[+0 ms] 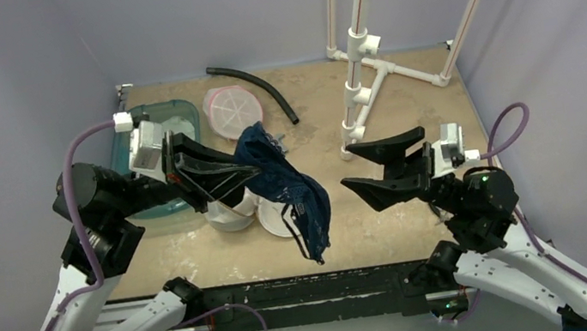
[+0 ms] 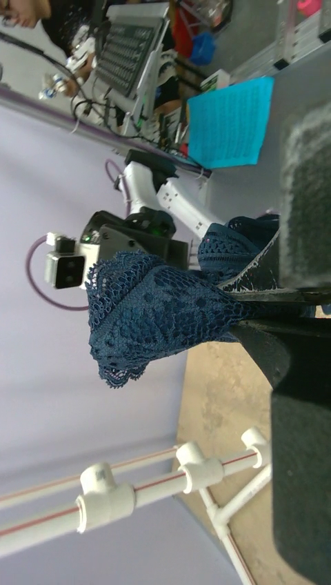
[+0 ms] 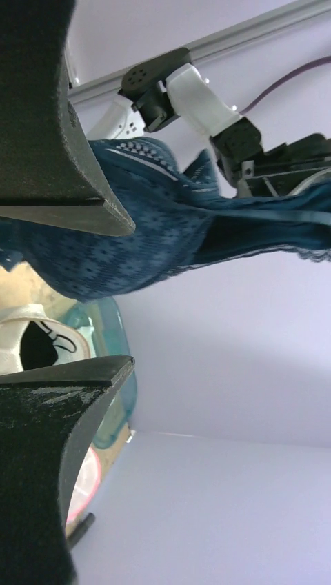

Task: Unzip the laundry bag and remove the bra
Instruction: Pick up the bra from the laundry bag.

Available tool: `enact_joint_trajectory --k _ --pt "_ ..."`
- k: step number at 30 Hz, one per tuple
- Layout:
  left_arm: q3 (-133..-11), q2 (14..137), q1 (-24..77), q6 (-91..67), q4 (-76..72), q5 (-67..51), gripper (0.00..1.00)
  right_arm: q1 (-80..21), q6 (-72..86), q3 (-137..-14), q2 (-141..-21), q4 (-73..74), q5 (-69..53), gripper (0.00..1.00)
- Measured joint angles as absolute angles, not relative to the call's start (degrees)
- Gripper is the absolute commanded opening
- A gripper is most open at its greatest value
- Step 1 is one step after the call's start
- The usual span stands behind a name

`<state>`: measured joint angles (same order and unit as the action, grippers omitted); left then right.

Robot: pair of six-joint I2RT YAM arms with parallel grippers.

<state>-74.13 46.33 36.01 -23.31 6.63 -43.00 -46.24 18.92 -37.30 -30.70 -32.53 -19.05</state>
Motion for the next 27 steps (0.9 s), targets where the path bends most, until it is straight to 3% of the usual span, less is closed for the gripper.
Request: enact_joint_trajectory --k 8,18,27 --pt "-74.3 46.4 36.0 -15.6 11.6 -48.8 0.0 -46.2 16.8 -41.0 -33.6 -32.4 -22.4 0.67" --pt "-75.5 45.4 36.0 -3.5 21.2 -48.1 0.0 -46.5 15.3 -51.1 -47.2 -28.3 -29.8 0.68" --pt "-78.4 51.0 36.0 -7.6 22.6 -34.4 0.0 -48.1 15.0 -52.9 -53.2 -23.7 -23.5 0.68"
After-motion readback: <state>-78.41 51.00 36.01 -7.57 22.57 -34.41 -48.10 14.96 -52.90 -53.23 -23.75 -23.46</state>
